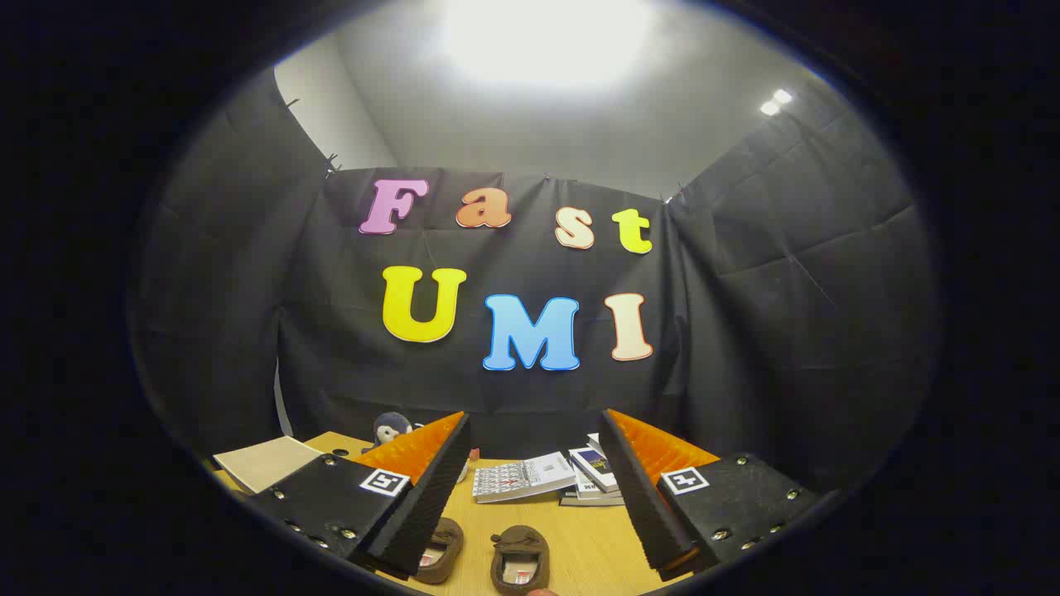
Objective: Open the storage box then place both shoes into the box .Put the left shoe in first, then the right shoe, with the right side of both shoes facing outward in a uniform manner.
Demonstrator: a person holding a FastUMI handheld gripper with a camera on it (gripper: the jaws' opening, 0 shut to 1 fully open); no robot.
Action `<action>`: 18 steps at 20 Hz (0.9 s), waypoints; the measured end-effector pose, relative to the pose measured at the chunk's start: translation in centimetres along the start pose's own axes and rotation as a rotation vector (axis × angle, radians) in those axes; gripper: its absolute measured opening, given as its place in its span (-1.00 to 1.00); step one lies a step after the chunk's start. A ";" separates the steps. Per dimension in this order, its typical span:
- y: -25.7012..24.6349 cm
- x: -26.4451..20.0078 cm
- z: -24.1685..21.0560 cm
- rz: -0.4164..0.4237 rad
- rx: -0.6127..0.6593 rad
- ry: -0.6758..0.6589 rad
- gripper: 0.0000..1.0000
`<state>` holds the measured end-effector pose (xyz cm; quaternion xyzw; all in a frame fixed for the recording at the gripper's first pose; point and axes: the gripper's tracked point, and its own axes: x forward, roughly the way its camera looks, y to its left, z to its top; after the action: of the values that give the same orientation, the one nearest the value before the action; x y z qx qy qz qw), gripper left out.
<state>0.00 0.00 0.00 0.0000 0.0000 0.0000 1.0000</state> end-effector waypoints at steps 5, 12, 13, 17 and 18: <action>0.3 0.4 0.3 0.003 -0.006 -0.009 0.90; 1.0 0.7 -0.5 0.017 -0.028 0.008 0.90; 1.0 0.7 -0.6 0.018 -0.025 0.011 0.90; 2.2 0.8 -1.0 0.052 -0.009 0.013 0.90; 2.7 0.7 -1.2 0.069 0.000 0.013 0.90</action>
<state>0.73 2.67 -1.18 0.0000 0.0064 0.0346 0.9994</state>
